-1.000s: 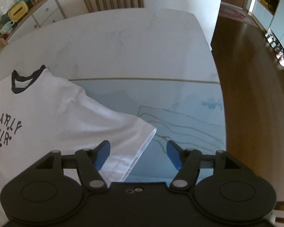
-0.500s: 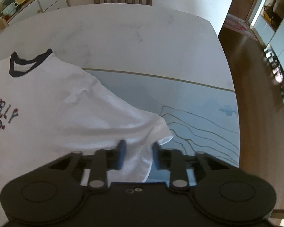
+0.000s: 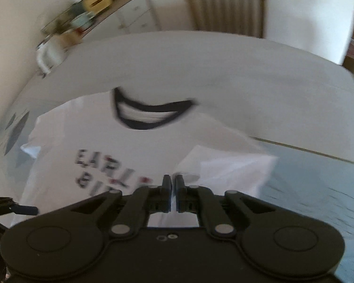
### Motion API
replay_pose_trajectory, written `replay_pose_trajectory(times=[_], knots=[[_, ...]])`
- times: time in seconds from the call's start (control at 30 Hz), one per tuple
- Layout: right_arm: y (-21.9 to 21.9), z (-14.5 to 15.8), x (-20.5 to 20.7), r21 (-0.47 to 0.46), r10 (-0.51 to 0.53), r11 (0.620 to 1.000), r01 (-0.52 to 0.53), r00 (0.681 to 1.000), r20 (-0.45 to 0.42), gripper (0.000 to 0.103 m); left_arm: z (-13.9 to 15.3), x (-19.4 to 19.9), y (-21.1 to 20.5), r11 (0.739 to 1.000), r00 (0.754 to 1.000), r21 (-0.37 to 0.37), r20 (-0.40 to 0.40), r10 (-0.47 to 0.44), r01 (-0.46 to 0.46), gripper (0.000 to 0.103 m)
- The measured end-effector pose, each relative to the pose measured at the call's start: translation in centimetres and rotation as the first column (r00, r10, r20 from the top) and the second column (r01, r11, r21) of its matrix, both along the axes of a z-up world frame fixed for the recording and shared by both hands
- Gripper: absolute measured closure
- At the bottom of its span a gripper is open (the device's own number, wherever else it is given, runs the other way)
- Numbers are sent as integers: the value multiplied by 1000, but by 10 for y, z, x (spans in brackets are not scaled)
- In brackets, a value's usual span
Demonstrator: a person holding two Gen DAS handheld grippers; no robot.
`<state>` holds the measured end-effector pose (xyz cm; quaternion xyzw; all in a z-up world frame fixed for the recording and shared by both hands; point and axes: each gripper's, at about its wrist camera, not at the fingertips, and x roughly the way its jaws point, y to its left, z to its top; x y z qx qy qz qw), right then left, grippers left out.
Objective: Fold clothes
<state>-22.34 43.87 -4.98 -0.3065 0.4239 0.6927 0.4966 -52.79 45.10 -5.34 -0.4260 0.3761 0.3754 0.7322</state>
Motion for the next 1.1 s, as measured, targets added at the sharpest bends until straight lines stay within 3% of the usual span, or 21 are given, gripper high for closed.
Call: replay_pose_trajectory(times=[0.1, 0.23, 0.4, 0.5, 0.7, 0.83, 0.97, 1.1], knots=[[18, -20, -37, -44, 44, 998, -44, 999, -4, 0, 0, -2, -1, 1000, 1000, -1, -1, 10, -10, 25], [25, -41, -55, -95, 73, 993, -71, 997, 26, 0, 1, -7, -1, 1000, 1000, -4, -1, 28, -28, 25], [9, -15, -31, -38, 95, 995, -95, 995, -13, 0, 0, -11, -1, 999, 999, -6, 5, 39, -39, 25], [-4, 1, 1, 6, 54, 999, -54, 999, -4, 0, 1, -10, 2, 999, 999, -2, 11, 44, -44, 25], [-43, -8, 34, 6, 28, 1000, -28, 992, 123, 0, 7, 13, 11, 999, 1000, 43, 18, 6, -7, 25], [-79, -14, 24, 21, 130, 990, -136, 974, 188, 0, 11, 38, 19, 997, 999, 70, 13, -36, 35, 25], [-102, -24, -4, 35, 234, 967, -253, 933, 274, 0, 10, 63, 23, 993, 996, 80, -2, -88, 88, 25], [-104, -29, -14, 39, 262, 957, -287, 915, 306, 0, 9, 80, 23, 989, 992, 76, -7, -125, 125, 25]])
